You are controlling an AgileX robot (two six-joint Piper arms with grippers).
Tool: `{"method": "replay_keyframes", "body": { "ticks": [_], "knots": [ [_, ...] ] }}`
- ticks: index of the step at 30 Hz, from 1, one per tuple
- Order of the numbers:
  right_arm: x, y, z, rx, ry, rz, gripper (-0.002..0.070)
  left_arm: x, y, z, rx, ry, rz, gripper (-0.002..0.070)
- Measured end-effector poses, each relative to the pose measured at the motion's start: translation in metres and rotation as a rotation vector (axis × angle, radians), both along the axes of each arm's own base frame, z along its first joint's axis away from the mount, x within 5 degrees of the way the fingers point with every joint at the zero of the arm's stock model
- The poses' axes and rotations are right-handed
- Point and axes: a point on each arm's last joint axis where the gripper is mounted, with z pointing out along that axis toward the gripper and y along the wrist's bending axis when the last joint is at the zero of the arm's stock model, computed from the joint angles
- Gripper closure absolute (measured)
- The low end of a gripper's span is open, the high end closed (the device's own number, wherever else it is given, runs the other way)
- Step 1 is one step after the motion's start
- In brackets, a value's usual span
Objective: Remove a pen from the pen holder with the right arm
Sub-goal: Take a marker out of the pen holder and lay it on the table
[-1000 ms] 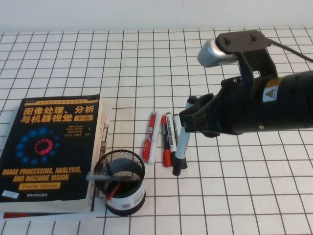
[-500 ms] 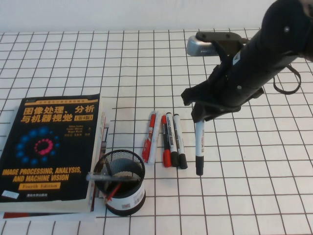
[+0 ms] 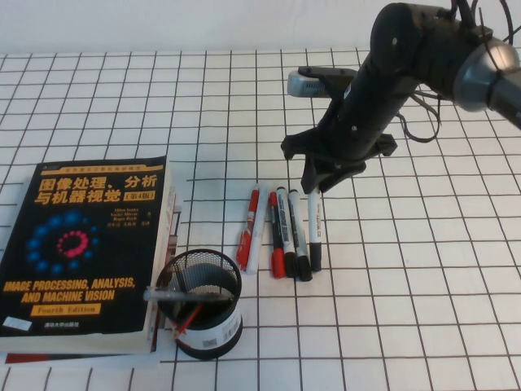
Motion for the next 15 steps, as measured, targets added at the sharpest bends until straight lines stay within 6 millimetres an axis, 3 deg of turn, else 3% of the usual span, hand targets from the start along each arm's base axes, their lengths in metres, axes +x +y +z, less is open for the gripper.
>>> {"method": "replay_keyframes", "body": {
  "ticks": [6, 15],
  "knots": [
    [0.023, 0.003, -0.015, 0.021, -0.008, -0.019, 0.0538, 0.0, 0.0, 0.0, 0.0, 0.0, 0.0, 0.0679],
    [0.031, 0.004, -0.04, 0.027, 0.045, -0.031, 0.0538, 0.0, 0.0, 0.0, 0.0, 0.0, 0.0, 0.0679]
  ]
}}
